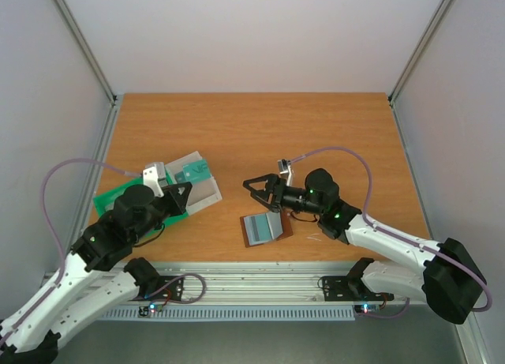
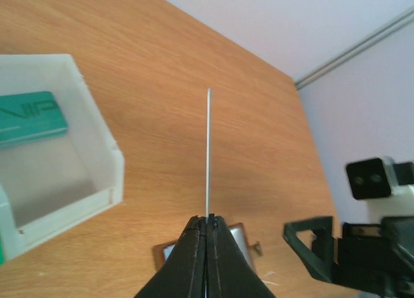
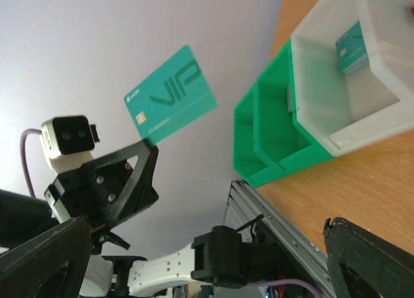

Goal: Take the credit cards out of the card holder

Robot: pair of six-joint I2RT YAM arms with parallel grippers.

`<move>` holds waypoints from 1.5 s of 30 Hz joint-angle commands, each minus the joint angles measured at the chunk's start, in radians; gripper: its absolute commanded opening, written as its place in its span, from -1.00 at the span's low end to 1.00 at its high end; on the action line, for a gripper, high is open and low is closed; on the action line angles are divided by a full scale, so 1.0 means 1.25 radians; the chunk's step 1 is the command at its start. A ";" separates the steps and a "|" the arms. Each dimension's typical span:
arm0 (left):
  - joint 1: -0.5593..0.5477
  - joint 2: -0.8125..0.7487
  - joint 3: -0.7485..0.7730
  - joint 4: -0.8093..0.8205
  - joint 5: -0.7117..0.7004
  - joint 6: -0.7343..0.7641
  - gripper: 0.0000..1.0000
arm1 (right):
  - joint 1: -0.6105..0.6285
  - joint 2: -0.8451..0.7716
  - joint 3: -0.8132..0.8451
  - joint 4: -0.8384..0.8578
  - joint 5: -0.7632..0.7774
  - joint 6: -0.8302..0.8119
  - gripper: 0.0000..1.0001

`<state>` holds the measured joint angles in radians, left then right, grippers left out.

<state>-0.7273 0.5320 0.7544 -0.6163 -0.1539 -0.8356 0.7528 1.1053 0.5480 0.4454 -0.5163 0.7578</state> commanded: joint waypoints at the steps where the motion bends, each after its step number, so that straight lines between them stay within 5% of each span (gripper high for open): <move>1: 0.053 0.046 0.023 -0.029 -0.011 0.046 -0.99 | 0.005 -0.014 -0.026 -0.015 -0.022 -0.021 0.97; 9: 0.206 0.155 -0.021 0.009 0.085 0.049 -0.99 | 0.004 -0.044 -0.047 -0.041 -0.058 -0.040 0.97; 17: 0.293 0.297 -0.014 0.075 0.135 0.050 -0.99 | -0.002 -0.102 0.017 -0.228 -0.055 -0.139 0.97; 45: 0.336 0.602 0.028 0.226 0.017 0.028 -0.99 | -0.003 -0.265 0.112 -0.576 0.080 -0.294 0.97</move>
<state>-0.3134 1.2667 0.7609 -0.3958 -0.0753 -0.7963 0.7509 0.7956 0.6537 -0.2104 -0.4595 0.4282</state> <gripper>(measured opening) 0.006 0.985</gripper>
